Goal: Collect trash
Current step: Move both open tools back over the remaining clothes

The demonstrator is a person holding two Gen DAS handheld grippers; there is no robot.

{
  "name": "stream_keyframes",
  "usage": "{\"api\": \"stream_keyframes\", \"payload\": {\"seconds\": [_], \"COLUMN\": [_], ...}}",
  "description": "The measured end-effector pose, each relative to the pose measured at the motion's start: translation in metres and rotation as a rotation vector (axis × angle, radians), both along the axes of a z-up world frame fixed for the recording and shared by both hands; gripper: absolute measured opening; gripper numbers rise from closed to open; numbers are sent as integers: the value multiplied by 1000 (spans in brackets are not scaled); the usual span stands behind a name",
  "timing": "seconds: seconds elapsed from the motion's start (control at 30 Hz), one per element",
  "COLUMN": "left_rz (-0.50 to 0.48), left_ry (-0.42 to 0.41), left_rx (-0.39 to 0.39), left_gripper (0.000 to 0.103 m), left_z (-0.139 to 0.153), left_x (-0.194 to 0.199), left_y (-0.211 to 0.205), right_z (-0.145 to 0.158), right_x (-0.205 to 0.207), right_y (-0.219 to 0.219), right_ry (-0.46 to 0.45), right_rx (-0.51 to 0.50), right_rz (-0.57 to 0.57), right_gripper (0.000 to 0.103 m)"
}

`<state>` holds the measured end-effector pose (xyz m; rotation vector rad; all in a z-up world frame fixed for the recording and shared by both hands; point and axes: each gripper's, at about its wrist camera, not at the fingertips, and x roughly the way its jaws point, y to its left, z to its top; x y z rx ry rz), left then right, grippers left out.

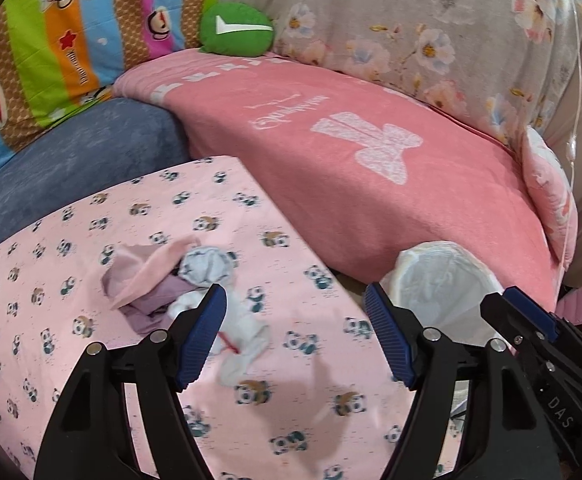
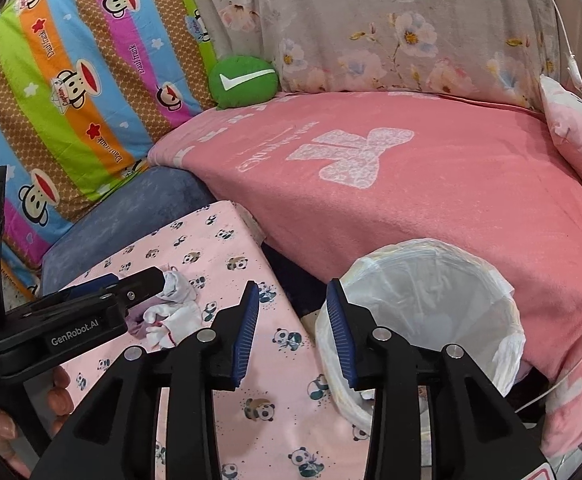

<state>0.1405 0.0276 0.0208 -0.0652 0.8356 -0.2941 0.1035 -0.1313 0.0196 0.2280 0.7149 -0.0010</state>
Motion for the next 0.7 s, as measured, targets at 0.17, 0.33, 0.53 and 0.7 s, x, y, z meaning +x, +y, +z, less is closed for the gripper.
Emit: {"api": "stream_keyframes", "payload": {"seconds": [0.17, 0.33, 0.53, 0.7], "left_rz": [65, 128, 186, 211], "left_ry": [20, 53, 105, 142], "left_rx": [2, 5, -7, -18], "left_gripper": [72, 73, 73, 73], "left_z": [-12, -29, -52, -68], "left_x": [5, 13, 22, 30], "left_y": [34, 68, 103, 120], "right_z": [-11, -24, -47, -68], "right_x": [12, 24, 43, 58], "right_y": [34, 61, 93, 115], "right_ry": [32, 67, 123, 168], "right_rx": [1, 2, -4, -9], "right_rz": [47, 80, 119, 145], "right_gripper": [40, 40, 40, 40]}}
